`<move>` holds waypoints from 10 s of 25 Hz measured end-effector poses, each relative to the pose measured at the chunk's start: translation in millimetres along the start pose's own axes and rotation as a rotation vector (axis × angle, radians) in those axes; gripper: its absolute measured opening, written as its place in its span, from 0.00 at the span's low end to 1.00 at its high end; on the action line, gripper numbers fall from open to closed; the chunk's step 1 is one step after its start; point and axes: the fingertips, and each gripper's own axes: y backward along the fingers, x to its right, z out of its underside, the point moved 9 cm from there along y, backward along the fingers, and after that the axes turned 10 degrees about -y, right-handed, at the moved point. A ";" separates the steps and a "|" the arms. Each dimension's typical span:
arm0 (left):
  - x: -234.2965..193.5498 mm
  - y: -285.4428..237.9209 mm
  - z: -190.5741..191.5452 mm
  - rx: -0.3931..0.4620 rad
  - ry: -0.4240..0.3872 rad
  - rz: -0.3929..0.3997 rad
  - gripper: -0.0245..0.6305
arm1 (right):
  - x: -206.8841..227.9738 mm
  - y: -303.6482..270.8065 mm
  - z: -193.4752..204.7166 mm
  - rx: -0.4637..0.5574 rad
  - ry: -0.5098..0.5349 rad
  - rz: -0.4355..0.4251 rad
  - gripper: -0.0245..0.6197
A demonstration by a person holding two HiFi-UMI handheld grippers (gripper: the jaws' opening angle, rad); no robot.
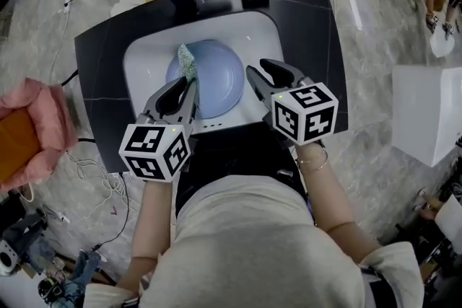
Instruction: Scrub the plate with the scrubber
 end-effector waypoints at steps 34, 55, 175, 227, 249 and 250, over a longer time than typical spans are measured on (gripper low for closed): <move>-67.7 -82.9 40.7 -0.291 -0.298 0.213 0.15 | 28.1 -103.5 31.7 -0.246 -0.114 0.206 0.26; -64.7 -103.1 71.5 -0.401 -0.390 0.229 0.15 | 63.7 -144.3 55.6 -0.457 -0.161 0.251 0.24; -36.2 -114.5 134.9 -0.859 -0.613 0.506 0.14 | 59.2 -140.2 48.2 -0.367 -0.172 0.074 0.11; 2.3 -174.4 102.1 -0.630 -0.305 0.502 0.13 | 62.2 -133.9 47.0 -0.356 -0.178 0.112 0.11; -38.2 -186.6 104.5 -0.645 -0.517 0.414 0.12 | 68.7 -134.8 52.5 -0.375 -0.200 0.107 0.11; -41.5 -185.6 105.2 -0.653 -0.520 0.401 0.12 | 68.8 -134.8 52.6 -0.375 -0.199 0.106 0.11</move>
